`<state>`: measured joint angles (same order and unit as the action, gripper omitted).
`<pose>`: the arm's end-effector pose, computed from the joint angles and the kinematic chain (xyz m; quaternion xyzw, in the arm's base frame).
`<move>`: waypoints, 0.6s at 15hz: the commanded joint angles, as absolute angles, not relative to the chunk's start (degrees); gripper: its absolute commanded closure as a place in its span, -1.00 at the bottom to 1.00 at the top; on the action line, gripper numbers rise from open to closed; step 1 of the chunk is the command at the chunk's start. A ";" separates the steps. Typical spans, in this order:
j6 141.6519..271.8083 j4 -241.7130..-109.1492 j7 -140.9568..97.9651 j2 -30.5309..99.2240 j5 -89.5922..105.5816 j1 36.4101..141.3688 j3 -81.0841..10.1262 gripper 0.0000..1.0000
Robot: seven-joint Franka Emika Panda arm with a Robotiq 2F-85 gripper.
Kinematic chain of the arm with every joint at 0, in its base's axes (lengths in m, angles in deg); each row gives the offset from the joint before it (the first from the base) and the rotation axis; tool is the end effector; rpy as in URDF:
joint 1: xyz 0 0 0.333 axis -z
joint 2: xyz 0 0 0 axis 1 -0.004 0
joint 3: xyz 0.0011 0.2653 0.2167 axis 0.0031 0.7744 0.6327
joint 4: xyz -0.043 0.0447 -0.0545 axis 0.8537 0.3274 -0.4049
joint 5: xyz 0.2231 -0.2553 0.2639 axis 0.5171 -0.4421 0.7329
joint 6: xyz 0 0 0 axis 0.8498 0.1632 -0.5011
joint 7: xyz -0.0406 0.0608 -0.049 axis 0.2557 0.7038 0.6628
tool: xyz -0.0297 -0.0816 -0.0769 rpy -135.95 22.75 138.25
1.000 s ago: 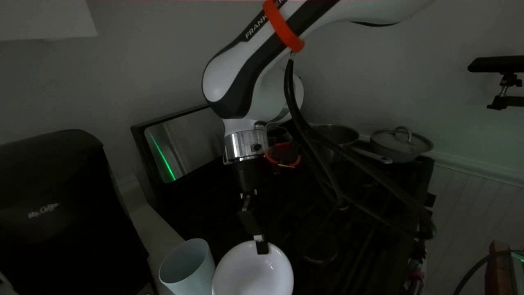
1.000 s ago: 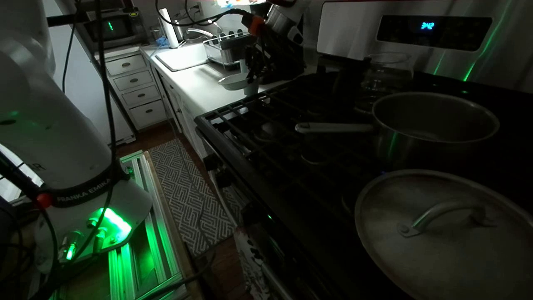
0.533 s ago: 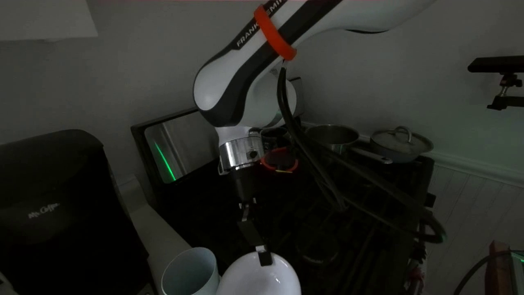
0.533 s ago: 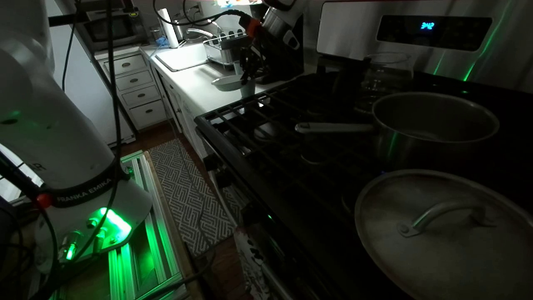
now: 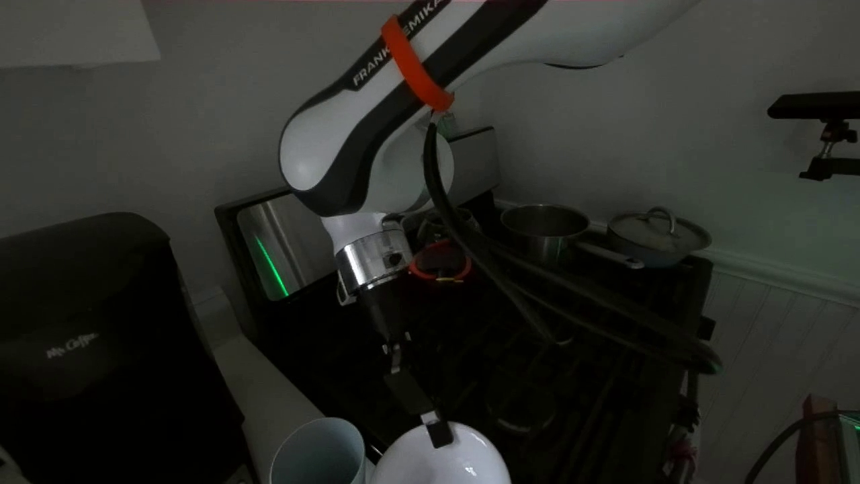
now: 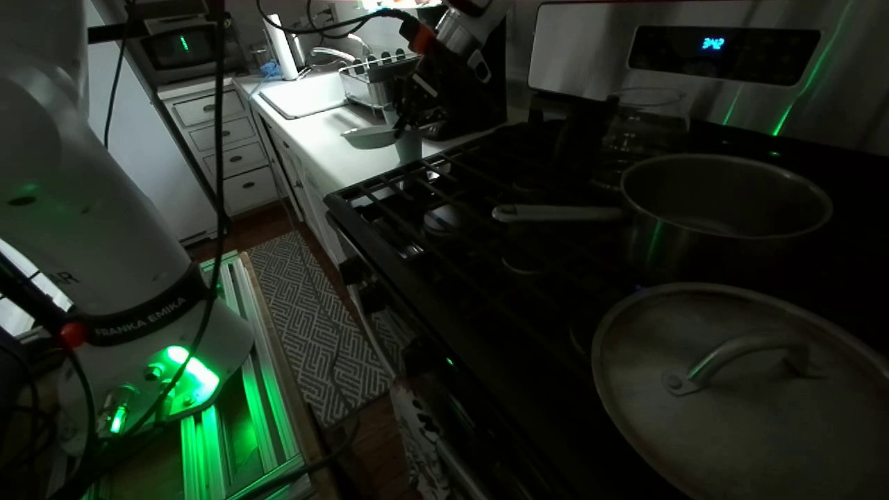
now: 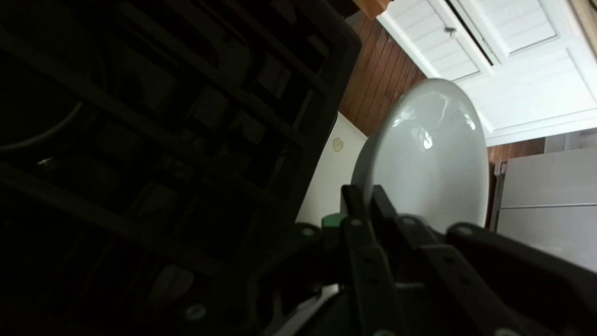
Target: Remove the white plate from the stove and put it on the counter
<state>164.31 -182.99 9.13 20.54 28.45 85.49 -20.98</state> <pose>0.5939 0.1851 0.2443 -0.8869 -0.2757 0.2989 0.2193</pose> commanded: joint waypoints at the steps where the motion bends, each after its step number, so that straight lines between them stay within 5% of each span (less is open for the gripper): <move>1: 158.12 -177.96 8.62 17.25 25.75 85.01 -20.69 0.96; 9: 159.73 -174.54 11.24 14.45 21.92 83.23 -19.73 0.96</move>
